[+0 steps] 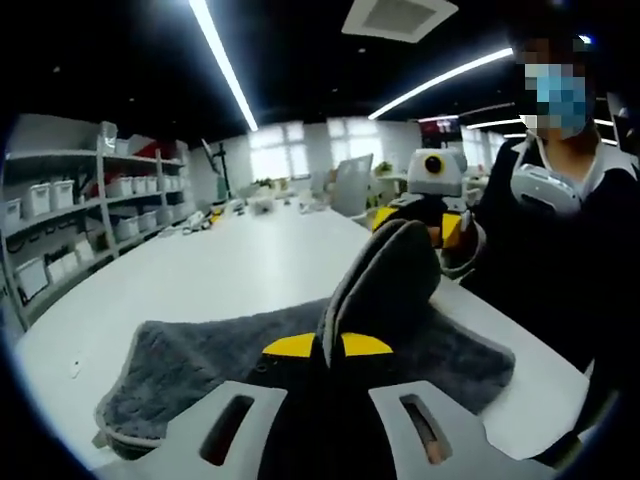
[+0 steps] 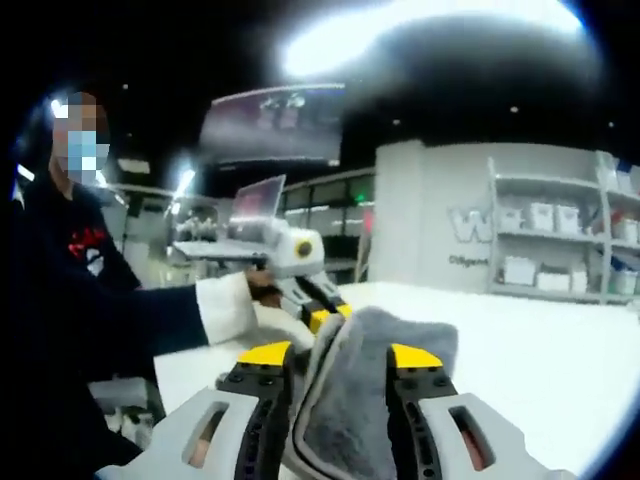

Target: Open the folded towel by lifting each exposed corner and separating the folded layers until the towel lies flat within the target outline without major curled edges

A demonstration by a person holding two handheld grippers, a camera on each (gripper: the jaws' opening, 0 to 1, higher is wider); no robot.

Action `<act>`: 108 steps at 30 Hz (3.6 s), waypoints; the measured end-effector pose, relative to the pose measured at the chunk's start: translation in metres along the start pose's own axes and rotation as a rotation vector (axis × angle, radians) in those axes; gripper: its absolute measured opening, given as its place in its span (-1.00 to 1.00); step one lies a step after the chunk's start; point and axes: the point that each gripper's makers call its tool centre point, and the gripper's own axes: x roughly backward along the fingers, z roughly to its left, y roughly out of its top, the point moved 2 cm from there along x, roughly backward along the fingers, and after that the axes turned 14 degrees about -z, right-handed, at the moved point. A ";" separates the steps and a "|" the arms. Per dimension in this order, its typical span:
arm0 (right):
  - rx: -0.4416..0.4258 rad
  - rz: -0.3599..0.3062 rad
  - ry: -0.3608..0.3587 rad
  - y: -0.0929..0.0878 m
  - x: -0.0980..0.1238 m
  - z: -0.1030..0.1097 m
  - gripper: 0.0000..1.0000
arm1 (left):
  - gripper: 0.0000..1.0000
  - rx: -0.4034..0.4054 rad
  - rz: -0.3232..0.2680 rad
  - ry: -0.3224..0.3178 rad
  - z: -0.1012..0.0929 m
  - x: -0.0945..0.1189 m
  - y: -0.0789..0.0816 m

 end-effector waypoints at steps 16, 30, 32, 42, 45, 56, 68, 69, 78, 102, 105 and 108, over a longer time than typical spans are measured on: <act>0.155 0.110 -0.033 -0.012 -0.034 0.000 -0.17 | -0.89 -0.008 0.002 0.023 0.013 0.001 0.004; 0.172 0.145 -0.064 -0.019 -0.041 0.002 0.00 | -0.90 0.019 0.010 0.043 0.010 -0.003 0.007; 0.181 0.146 -0.065 -0.018 -0.040 0.003 0.06 | -0.90 0.020 0.011 0.046 0.010 -0.003 0.007; 0.181 0.162 -0.093 -0.025 -0.041 -0.007 -0.08 | -0.90 0.016 0.003 0.032 0.007 -0.004 0.009; 0.169 0.168 -0.093 -0.029 -0.041 -0.010 -0.18 | -0.89 0.010 0.006 0.031 0.005 -0.005 0.008; 0.057 0.131 -0.045 -0.031 -0.039 -0.016 -0.78 | -0.89 0.011 -0.010 0.015 0.002 -0.003 0.007; -0.040 0.087 -0.041 -0.026 -0.034 -0.020 -1.00 | -0.78 -0.040 -0.024 0.044 0.012 0.001 0.008; -0.050 0.088 -0.043 -0.026 -0.034 -0.021 -1.00 | -0.76 -0.037 -0.025 0.047 0.013 0.002 0.008; -0.091 0.076 -0.080 -0.021 -0.036 -0.031 -1.00 | -0.32 -0.112 -0.023 0.101 0.024 0.009 0.007; -0.119 0.010 -0.224 -0.011 -0.020 -0.072 -1.00 | -0.45 0.131 -0.195 0.345 0.060 0.051 0.029; -0.125 0.004 -0.237 -0.010 -0.017 -0.078 -1.00 | -0.58 0.167 -0.187 0.334 0.056 0.051 0.027; -0.122 -0.011 -0.263 -0.007 -0.012 -0.085 -1.00 | -0.58 0.188 -0.164 0.334 0.053 0.051 0.023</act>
